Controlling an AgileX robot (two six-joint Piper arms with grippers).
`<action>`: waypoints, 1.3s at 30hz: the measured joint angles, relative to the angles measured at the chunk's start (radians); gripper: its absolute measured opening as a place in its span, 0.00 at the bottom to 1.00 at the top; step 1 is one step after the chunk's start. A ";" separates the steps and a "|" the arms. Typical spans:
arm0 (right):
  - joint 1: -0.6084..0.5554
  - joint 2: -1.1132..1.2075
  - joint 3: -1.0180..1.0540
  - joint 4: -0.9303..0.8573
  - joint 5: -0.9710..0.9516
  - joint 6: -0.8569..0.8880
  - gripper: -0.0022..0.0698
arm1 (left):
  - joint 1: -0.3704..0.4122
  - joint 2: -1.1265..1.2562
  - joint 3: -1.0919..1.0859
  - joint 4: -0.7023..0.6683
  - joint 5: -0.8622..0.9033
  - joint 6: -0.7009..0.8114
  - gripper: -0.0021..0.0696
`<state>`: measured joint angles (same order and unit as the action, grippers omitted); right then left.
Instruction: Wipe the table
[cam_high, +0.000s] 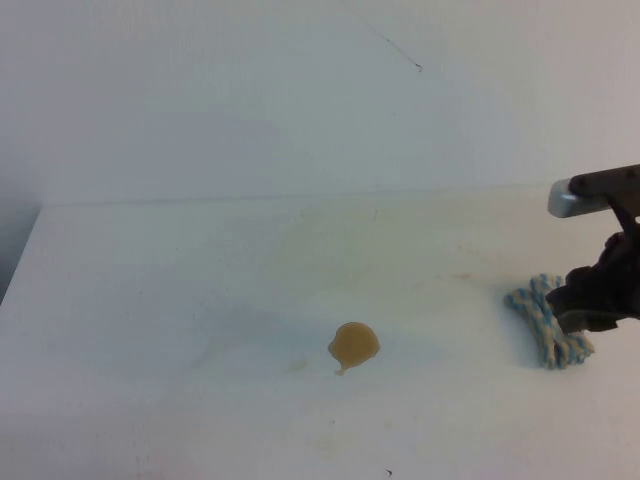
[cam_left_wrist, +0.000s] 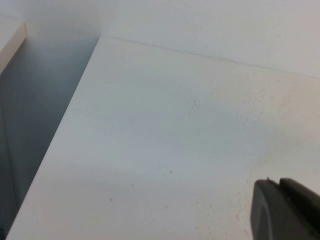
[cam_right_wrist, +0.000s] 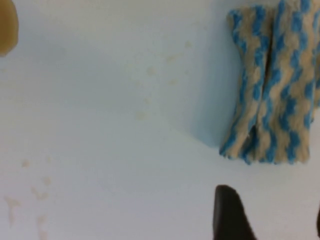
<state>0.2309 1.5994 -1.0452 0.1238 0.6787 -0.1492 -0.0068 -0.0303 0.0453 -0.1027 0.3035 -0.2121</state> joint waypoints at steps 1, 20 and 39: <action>0.000 0.013 -0.006 0.004 -0.010 0.000 0.52 | 0.000 0.000 0.000 0.000 0.002 0.000 0.03; 0.000 0.359 -0.328 -0.058 0.036 0.033 0.60 | 0.000 0.000 0.000 0.000 0.001 0.000 0.03; 0.000 0.477 -0.347 -0.137 0.031 0.078 0.27 | 0.000 0.000 0.000 0.000 0.001 0.000 0.03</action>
<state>0.2309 2.0763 -1.3918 -0.0130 0.7100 -0.0715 -0.0068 -0.0303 0.0453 -0.1027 0.3040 -0.2121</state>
